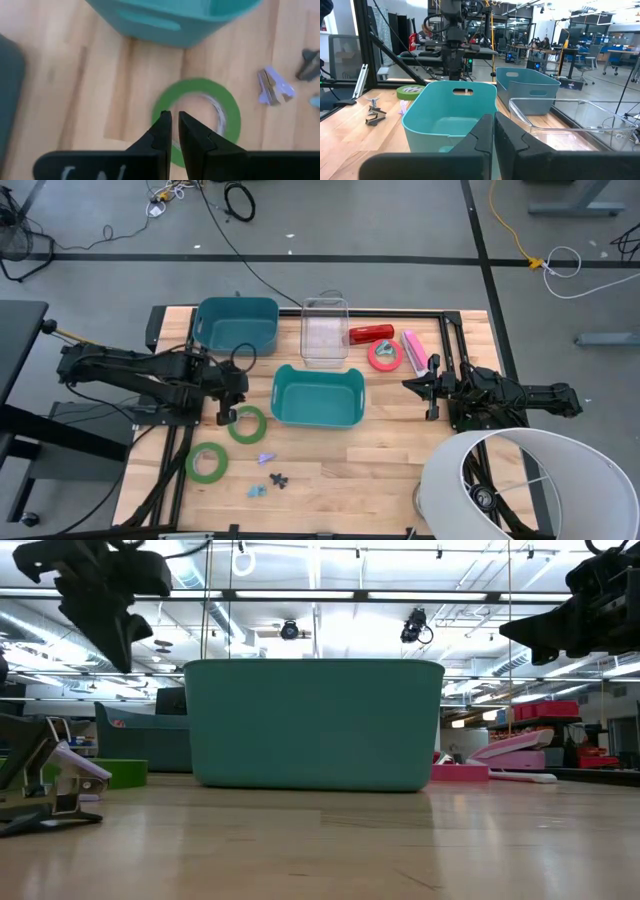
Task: Pick and place Stapler, Stapler remover, tape
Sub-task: Put the top green tape into the blue bin
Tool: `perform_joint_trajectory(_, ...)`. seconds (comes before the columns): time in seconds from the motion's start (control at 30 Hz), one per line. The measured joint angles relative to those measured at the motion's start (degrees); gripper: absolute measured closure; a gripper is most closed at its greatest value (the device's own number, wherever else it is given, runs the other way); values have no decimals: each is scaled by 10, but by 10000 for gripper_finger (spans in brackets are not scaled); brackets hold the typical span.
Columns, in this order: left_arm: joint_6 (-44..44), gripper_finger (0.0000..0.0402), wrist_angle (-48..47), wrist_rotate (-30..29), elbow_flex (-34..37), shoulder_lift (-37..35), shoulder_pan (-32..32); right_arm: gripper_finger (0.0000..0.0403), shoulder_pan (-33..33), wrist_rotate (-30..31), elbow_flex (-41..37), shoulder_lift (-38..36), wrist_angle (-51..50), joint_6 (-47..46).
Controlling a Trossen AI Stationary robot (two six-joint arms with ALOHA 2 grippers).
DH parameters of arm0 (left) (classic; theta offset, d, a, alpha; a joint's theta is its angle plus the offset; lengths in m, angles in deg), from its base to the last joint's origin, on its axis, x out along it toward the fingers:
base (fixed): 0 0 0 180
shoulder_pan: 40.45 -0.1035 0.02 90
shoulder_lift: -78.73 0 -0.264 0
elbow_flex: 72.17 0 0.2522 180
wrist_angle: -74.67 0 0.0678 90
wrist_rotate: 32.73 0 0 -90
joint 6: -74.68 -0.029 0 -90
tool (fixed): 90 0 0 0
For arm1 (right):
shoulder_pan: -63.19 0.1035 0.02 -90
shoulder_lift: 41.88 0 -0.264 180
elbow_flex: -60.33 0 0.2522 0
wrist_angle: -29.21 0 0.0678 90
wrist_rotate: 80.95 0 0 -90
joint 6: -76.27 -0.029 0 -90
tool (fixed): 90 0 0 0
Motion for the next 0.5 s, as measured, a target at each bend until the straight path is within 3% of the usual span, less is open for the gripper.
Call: perform_joint_trajectory(0.5,31,365,-6,-20,0,121,0,385,0,0,0,0,0,0)
